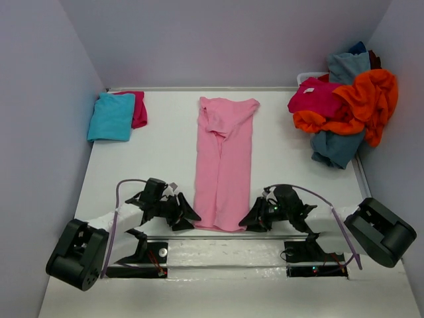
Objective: Fold and stack the t-shirts
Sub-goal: Pick up the rectangle-folded T-shirt from the center of the board.
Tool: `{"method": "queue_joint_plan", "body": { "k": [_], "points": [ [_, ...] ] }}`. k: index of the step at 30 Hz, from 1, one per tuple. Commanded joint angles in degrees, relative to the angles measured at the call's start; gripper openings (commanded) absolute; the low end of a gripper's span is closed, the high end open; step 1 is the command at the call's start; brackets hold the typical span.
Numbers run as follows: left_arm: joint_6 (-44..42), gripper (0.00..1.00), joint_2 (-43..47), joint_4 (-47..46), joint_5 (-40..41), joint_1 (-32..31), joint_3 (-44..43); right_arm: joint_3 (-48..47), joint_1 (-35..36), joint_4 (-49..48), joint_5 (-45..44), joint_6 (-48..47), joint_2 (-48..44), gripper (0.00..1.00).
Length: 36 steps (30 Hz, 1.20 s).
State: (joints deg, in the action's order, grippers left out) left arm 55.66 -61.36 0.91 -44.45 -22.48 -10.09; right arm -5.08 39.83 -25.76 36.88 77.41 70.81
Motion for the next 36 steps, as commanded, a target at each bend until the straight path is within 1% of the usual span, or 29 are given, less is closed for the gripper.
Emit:
{"method": "queue_joint_plan", "body": {
  "k": [1, 4, 6, 7, 14, 19, 21, 23, 25, 28, 30, 36],
  "points": [
    [-0.6, 0.56, -1.0, -0.3, 1.4, -0.5, 0.0, 2.0, 0.5, 4.7, -0.2, 2.3, -0.9, 0.39],
    [-0.3, 0.50, -1.3, -0.5, 1.6, -0.5, -0.1, 2.1, 0.5, 5.5, -0.4, 2.3, -1.9, 0.39],
    [-0.2, 0.44, -1.4, -0.6, 1.6, -1.1, -0.1, 2.1, 0.5, 6.5, -0.7, 2.2, -2.9, 0.39],
    [0.0, 0.40, -1.4, -0.5, 1.6, -1.1, 0.0, 2.2, 0.5, 6.9, -0.8, 2.2, -3.4, 0.39],
    [0.3, 0.30, -0.8, -0.5, 1.6, -1.6, 0.4, 2.9, 0.5, 7.6, -1.0, 2.5, -4.9, 0.39],
    [0.9, 0.21, 0.0, -1.9, 1.6, -1.6, 0.4, 3.1, 0.5, 8.6, -1.4, 2.6, -6.5, 0.39],
    [0.9, 0.20, 0.0, -2.0, 1.6, -1.6, 0.3, 3.1, 0.5, 8.7, -1.4, 2.6, -6.6, 0.39],
    [0.9, 0.18, 0.0, -2.0, 1.6, -2.1, 0.3, 3.1, 0.5, 8.5, -1.5, 2.5, -6.7, 0.35],
    [0.9, 0.18, -0.1, -2.3, 1.6, -2.1, 0.3, 3.1, 0.5, 8.4, -1.6, 2.6, -6.6, 0.34],
    [0.9, 0.18, 0.0, -2.3, 1.6, -2.1, 0.4, 2.9, 0.5, 7.9, -1.2, 2.4, -6.0, 0.29],
    [1.0, 0.18, 0.1, -2.2, 1.6, -2.7, 0.4, 3.0, 0.5, 7.6, -1.2, 2.5, -5.8, 0.29],
    [1.1, 0.18, 0.5, -2.5, 1.3, -2.7, 0.7, 3.1, 0.5, 7.3, -1.2, 2.3, -5.2, 0.23]
  ]
}}
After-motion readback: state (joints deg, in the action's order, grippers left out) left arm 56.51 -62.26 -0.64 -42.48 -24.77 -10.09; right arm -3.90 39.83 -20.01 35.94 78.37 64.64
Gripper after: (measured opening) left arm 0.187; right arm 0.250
